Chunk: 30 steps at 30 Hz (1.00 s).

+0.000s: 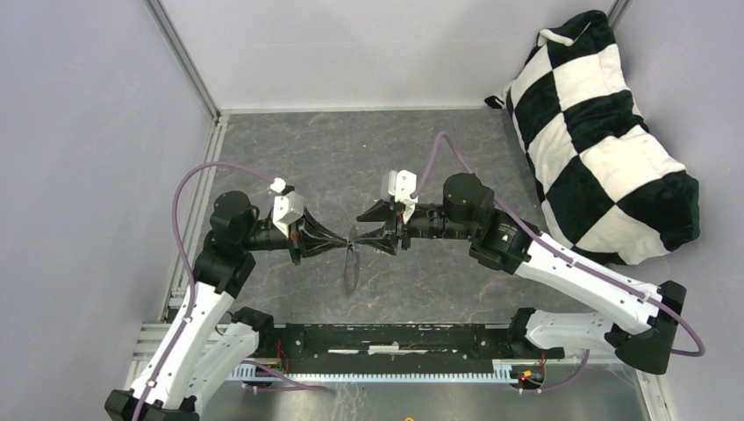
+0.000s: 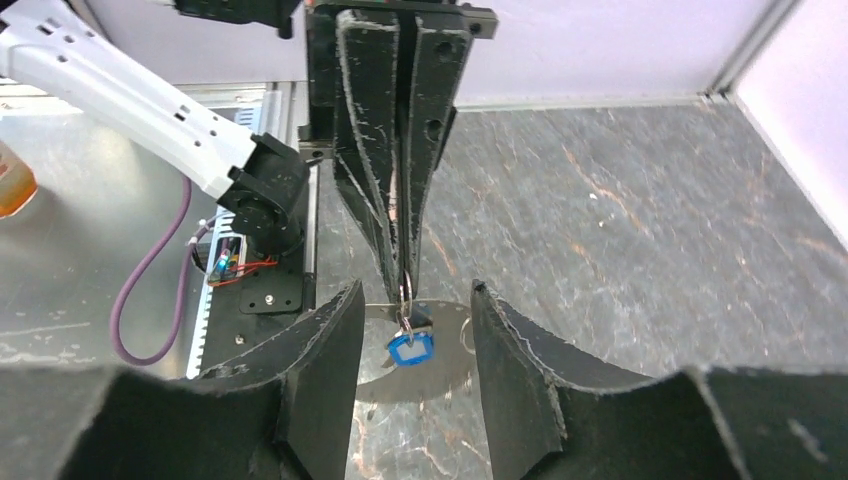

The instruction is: Put the keys on the keyring

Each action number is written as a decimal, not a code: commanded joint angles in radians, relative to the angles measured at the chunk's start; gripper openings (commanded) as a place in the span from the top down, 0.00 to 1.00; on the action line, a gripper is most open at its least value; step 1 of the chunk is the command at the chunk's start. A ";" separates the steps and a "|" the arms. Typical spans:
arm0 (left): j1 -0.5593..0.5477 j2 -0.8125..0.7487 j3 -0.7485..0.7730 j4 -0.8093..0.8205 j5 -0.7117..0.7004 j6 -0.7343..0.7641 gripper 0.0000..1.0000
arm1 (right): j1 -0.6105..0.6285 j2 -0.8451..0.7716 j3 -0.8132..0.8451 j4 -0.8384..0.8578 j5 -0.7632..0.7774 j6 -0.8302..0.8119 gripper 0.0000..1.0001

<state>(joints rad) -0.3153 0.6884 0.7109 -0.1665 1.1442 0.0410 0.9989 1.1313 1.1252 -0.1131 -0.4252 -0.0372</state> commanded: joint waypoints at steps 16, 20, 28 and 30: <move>0.003 0.006 0.099 0.045 0.105 -0.086 0.98 | -0.004 -0.018 -0.098 0.225 -0.178 -0.058 0.53; 0.003 0.005 0.105 0.016 0.103 -0.066 0.98 | -0.003 -0.015 -0.109 0.218 -0.179 -0.055 0.54; 0.002 0.005 0.104 -0.004 0.097 -0.048 0.98 | -0.003 0.006 -0.121 0.262 -0.182 -0.006 0.65; 0.002 0.005 0.104 -0.017 0.094 -0.028 0.98 | -0.003 0.010 -0.121 0.276 -0.190 0.010 0.66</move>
<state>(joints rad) -0.3153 0.6983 0.7734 -0.1741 1.2160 -0.0273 0.9985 1.1355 1.0050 0.0887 -0.5953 -0.0689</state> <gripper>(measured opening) 0.032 0.355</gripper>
